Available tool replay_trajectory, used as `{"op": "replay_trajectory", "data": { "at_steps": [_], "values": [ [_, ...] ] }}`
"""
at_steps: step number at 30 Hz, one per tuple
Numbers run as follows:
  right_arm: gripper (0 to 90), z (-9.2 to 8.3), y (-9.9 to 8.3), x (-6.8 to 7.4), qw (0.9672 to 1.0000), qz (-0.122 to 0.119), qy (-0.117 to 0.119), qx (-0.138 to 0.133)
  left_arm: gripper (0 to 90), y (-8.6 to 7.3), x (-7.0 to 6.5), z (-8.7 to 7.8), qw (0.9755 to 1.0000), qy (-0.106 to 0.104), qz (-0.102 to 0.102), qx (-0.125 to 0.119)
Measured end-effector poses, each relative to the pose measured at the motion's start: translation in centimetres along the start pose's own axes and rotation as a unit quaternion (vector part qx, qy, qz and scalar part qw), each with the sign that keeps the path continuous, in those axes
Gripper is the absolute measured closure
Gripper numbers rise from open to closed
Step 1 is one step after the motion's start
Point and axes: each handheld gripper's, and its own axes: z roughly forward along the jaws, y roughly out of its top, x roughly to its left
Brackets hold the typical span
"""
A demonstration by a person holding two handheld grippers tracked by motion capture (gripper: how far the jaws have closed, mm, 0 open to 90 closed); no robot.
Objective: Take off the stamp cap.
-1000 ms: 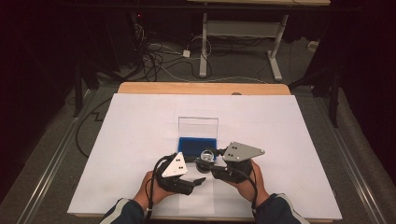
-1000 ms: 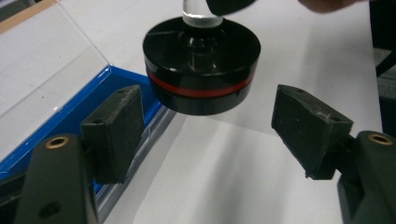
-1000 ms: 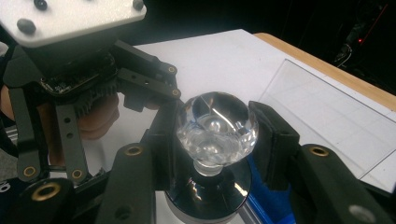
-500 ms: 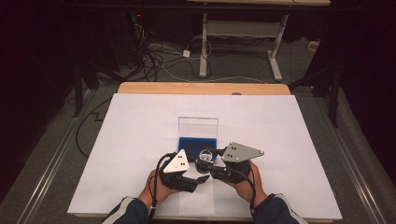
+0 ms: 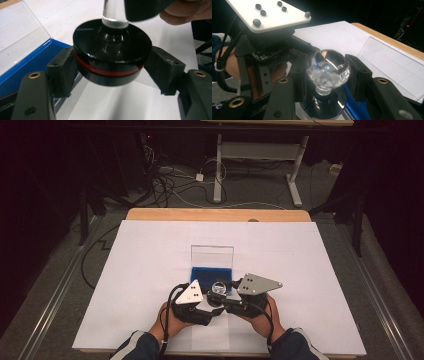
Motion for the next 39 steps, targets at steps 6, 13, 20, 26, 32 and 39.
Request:
{"op": "replay_trajectory", "data": {
  "at_steps": [6, 13, 20, 26, 32, 39],
  "values": [
    [56.5, 0.11, -0.02, 0.20, 1.0000, -0.001, 0.006, -0.001, 34.0, -0.05, 0.03, -0.11, 1.0000, 0.000, 0.003, -0.003],
    [56.5, -0.06, -0.02, 0.11, 1.0000, 0.002, 0.008, -0.004, 35.0, -0.17, -0.02, 0.05, 1.0000, -0.003, 0.008, 0.004],
    [56.5, -0.11, -0.06, 0.11, 1.0000, 0.003, 0.009, -0.004, 35.6, -0.19, -0.06, 0.06, 0.9999, -0.003, 0.009, 0.004],
    [56.5, -0.21, -0.06, 0.11, 0.9999, 0.004, 0.009, -0.006, 35.9, -0.18, -0.15, 0.04, 0.9999, 0.000, 0.012, 0.002],
    [56.5, -0.23, -0.12, 0.08, 0.9999, 0.005, 0.009, -0.005, 36.2, -0.13, -0.14, 0.01, 0.9998, 0.003, 0.020, 0.008],
    [56.5, -0.25, -0.21, 0.12, 0.9999, 0.007, 0.009, -0.005, 36.4, -0.12, -0.16, 0.03, 0.9996, 0.006, 0.025, 0.011]
  ]
}}
